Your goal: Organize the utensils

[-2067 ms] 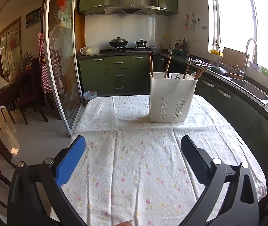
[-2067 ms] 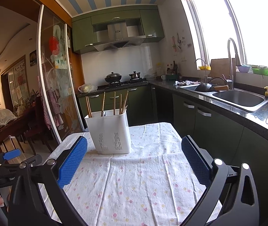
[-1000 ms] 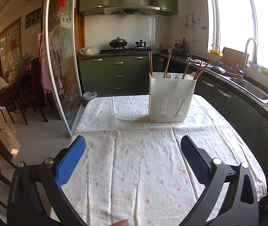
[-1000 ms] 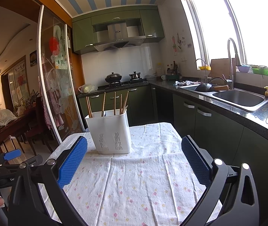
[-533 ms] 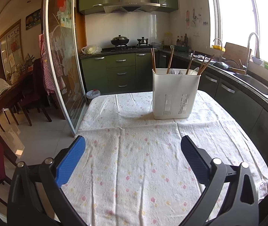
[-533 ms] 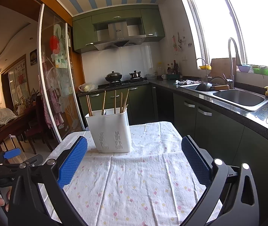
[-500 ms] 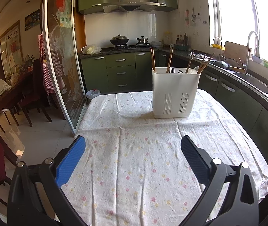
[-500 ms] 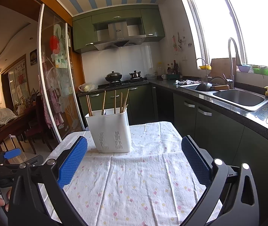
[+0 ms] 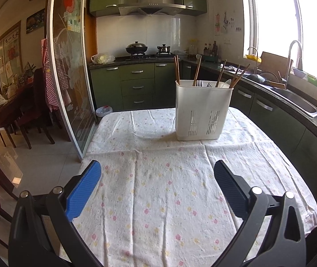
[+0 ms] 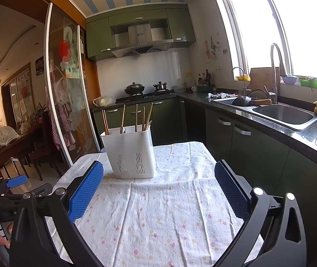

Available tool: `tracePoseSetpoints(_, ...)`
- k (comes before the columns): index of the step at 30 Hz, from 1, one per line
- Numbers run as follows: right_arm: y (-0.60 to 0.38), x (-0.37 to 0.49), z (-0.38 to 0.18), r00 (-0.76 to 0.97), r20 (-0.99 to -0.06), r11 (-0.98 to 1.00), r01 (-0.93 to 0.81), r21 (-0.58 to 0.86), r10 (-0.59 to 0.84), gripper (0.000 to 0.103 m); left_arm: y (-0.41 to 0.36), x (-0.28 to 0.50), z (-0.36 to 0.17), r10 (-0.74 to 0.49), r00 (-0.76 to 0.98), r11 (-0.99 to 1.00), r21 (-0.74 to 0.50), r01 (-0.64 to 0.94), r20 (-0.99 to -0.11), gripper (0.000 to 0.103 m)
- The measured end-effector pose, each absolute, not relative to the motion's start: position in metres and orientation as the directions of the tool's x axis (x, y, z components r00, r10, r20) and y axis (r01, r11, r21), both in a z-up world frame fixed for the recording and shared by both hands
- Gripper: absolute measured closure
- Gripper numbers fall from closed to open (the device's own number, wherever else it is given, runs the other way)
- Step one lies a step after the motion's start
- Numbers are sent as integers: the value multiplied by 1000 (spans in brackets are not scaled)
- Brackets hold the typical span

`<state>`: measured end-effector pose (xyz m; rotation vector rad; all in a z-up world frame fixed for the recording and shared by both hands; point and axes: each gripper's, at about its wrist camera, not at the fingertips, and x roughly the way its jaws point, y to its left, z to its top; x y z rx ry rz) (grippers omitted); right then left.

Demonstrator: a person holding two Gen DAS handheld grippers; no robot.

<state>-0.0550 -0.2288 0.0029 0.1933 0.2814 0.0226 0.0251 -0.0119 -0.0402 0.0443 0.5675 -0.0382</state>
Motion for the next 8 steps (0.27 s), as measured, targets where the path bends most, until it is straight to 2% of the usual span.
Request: tracePoseSetpoints(8, -232, -40, -6, 946, -324, 987, 19, 160, 34, 4, -7, 50, -60, -35, 777, 998, 22, 63, -629, 7)
